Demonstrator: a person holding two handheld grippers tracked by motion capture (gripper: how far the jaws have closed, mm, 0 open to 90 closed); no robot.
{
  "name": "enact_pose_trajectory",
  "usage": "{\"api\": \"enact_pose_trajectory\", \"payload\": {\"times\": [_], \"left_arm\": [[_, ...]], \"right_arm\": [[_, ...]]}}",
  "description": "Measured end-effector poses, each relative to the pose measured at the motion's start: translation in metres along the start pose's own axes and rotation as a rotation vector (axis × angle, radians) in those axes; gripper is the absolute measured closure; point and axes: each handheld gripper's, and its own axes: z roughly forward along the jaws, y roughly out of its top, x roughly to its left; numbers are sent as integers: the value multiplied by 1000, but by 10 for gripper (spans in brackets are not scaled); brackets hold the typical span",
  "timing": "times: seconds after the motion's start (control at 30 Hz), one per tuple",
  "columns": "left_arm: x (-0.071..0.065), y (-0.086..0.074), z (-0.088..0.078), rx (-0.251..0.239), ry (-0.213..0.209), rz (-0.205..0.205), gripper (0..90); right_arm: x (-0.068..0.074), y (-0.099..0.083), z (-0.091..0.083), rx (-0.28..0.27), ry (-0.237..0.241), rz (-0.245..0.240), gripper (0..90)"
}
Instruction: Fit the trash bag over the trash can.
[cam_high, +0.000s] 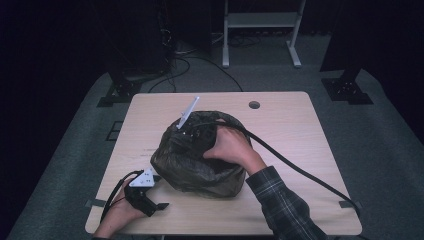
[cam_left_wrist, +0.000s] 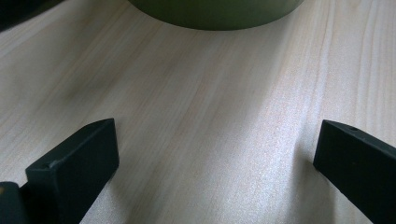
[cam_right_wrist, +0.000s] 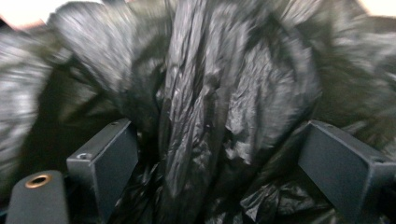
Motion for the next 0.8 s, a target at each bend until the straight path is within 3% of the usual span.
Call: {"api": "enact_pose_trajectory", "payload": {"times": [0.17,0.33,0.53,0.8], "left_arm": [[0,0,0,2,-1,3,0],[0,0,0,2,-1,3,0],[0,0,0,2,-2,4,0],[0,0,0,2,-2,4,0]], "right_arm": [[2,6,12,89,0,-13,114],[5,11,28,137,10,-29,114],[2,10,16,95,-4,-17,114],[7,2,-15,63,-56,-31,114]]}}
